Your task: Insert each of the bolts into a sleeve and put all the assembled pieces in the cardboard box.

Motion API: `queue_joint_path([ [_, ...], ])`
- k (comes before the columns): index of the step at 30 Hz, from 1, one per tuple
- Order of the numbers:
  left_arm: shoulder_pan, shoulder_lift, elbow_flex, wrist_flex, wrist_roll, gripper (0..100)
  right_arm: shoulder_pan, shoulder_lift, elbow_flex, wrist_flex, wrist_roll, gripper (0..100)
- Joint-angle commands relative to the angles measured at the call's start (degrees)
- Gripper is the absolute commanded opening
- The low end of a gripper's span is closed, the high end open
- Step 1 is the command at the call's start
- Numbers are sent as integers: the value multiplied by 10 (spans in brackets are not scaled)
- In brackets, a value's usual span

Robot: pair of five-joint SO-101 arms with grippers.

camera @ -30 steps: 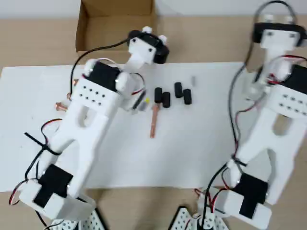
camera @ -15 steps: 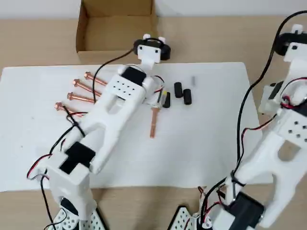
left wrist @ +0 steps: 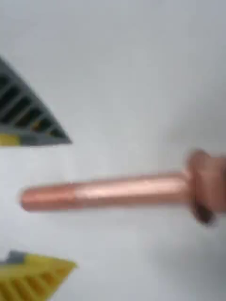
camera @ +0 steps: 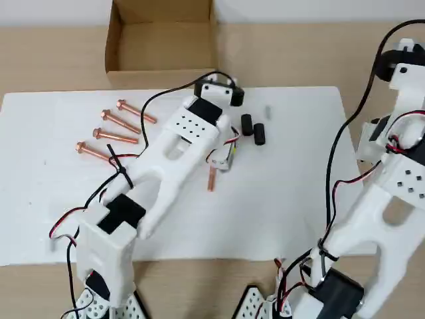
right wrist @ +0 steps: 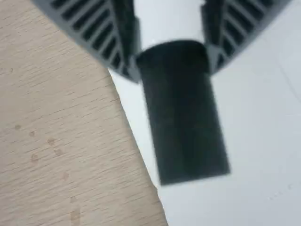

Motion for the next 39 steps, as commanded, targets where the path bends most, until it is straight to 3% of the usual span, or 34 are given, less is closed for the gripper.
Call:
queue_joint_path([
  [1, 4, 6, -25, 14, 7, 175, 4, -22, 0, -10, 4, 11],
  [22, 5, 34, -91, -33, 37, 175, 3, -22, 0, -1, 7, 11],
  [39, 4, 35, -25, -93, 40, 175, 3, -22, 0, 0, 8, 11],
])
